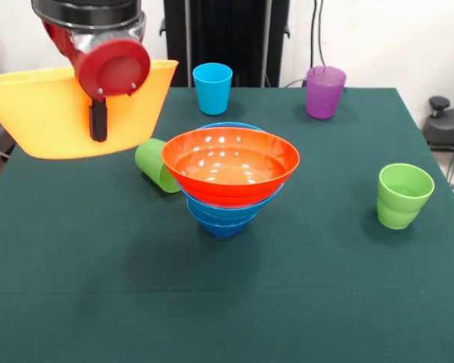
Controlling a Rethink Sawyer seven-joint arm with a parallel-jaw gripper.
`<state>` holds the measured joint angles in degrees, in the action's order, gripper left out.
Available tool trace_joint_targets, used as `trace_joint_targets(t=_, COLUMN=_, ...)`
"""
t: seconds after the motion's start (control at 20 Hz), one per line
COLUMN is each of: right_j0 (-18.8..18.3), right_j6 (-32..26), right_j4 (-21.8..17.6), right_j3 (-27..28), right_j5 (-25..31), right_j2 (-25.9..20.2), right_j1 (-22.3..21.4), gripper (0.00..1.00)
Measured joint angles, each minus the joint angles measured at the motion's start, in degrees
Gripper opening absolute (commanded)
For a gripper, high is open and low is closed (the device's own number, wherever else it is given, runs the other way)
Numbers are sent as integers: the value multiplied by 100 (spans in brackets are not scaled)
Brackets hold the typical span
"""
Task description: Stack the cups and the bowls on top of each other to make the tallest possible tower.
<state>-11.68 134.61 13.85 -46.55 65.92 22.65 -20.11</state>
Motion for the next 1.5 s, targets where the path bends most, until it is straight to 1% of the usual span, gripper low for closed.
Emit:
trace_joint_targets(t=0.35, right_j0=59, right_j6=0, right_j4=43, right_j3=261, right_j5=174, right_j2=145, right_j1=265, gripper=0)
trace_joint_targets(t=0.75, right_j0=85, right_j6=0, right_j4=174, right_j3=495, right_j5=331, right_j2=270, right_j1=420, gripper=0)
trace_joint_targets(t=1.0, right_j0=83, right_j6=0, right_j4=174, right_j3=277, right_j5=333, right_j2=291, right_j1=290, gripper=0)
trace_joint_targets(t=1.1, right_j0=80, right_j6=0, right_j4=174, right_j3=119, right_j5=334, right_j2=321, right_j1=164, gripper=0)
trace_joint_targets(t=1.5, right_j0=81, right_j6=0, right_j4=175, right_j3=-27, right_j5=334, right_j2=443, right_j1=-61, gripper=0)
